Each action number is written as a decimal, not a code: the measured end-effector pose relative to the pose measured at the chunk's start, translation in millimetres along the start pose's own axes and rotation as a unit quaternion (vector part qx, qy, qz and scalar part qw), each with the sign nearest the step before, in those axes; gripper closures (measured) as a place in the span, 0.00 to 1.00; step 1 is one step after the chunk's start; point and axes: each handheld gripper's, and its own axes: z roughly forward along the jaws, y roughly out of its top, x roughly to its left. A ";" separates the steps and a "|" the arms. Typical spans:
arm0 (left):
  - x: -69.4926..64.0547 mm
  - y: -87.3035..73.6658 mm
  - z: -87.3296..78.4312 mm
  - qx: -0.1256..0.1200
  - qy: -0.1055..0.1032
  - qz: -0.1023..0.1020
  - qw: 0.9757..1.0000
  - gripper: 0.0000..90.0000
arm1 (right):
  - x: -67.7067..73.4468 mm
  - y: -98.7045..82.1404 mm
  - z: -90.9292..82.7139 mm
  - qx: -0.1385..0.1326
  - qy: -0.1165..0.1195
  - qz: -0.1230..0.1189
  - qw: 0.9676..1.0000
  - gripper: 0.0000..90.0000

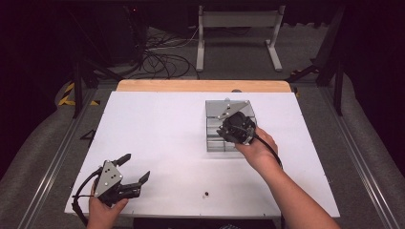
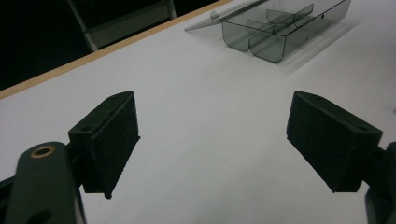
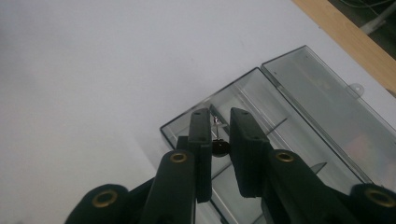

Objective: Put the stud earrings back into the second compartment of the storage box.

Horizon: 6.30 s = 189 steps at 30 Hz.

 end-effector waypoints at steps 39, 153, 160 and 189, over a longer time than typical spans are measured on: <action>0.6 -0.3 0.1 0.001 -0.001 0.000 1.000 0.19 | -72.3 -26.9 54.6 0.054 -0.019 0.121 0.991 0.88; -1.8 0.3 1.6 0.005 0.000 0.006 1.000 0.19 | 130.4 -71.9 34.7 0.069 0.200 -0.112 0.971 0.40; -2.2 0.3 1.9 0.006 0.003 0.006 1.000 0.19 | 131.6 -72.0 38.0 0.065 0.169 -0.138 0.974 0.64; -1.7 0.3 1.9 0.007 0.005 0.006 1.000 0.20 | 113.9 -39.8 7.5 0.034 0.159 -0.135 0.977 0.89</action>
